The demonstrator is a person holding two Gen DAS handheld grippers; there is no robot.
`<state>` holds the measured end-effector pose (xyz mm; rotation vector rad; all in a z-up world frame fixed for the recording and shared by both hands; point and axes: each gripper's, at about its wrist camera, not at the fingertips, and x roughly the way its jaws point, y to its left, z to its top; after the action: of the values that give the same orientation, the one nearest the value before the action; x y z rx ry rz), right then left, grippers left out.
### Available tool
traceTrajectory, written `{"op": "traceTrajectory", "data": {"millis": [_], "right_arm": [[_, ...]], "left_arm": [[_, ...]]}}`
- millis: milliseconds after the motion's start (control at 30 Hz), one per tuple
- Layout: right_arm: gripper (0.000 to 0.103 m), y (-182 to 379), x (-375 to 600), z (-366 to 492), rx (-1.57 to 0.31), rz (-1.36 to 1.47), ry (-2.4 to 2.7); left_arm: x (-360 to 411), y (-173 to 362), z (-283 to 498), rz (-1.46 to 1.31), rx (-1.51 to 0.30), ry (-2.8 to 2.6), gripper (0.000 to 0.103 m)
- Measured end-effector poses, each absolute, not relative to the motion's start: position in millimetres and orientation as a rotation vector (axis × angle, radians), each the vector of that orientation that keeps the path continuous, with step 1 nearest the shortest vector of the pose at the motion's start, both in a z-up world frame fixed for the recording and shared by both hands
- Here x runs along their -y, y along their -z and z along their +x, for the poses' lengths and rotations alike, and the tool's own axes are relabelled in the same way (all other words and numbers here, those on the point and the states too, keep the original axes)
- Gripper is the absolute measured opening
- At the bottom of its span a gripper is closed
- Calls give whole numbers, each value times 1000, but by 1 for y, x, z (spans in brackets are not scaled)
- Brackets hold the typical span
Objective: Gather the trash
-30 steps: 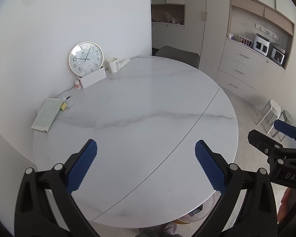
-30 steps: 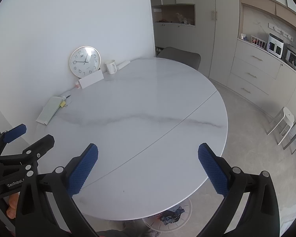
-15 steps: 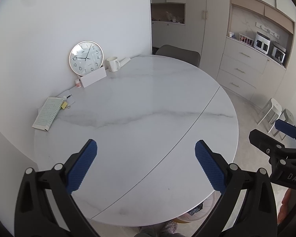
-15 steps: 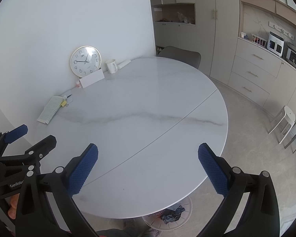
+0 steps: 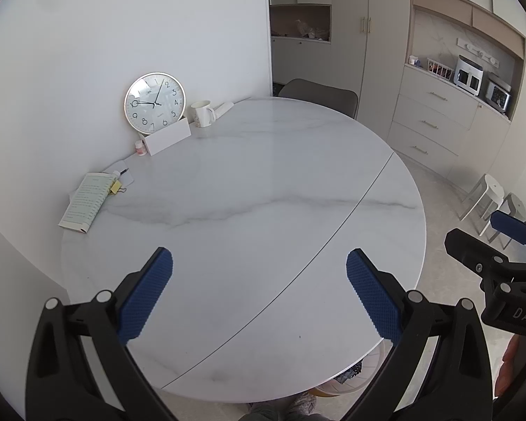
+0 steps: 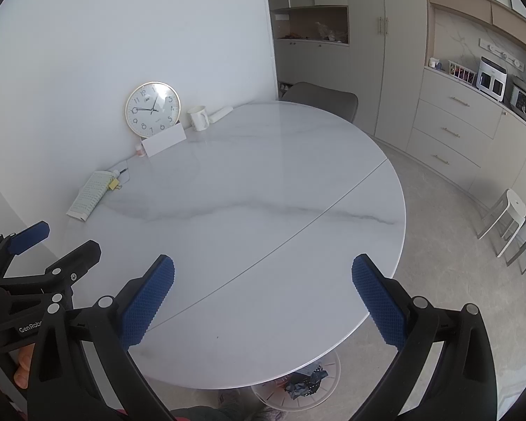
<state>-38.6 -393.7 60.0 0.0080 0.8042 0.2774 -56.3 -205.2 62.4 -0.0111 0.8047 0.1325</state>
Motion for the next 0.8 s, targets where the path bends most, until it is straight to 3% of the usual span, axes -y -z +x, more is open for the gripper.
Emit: {"op": "traceTrajectory", "data": {"millis": [800], "right_arm": [[101,-57,397,-30,-819,17,-285]], "left_arm": [[220,-60,-55,-10,-829,-148,95]]}}
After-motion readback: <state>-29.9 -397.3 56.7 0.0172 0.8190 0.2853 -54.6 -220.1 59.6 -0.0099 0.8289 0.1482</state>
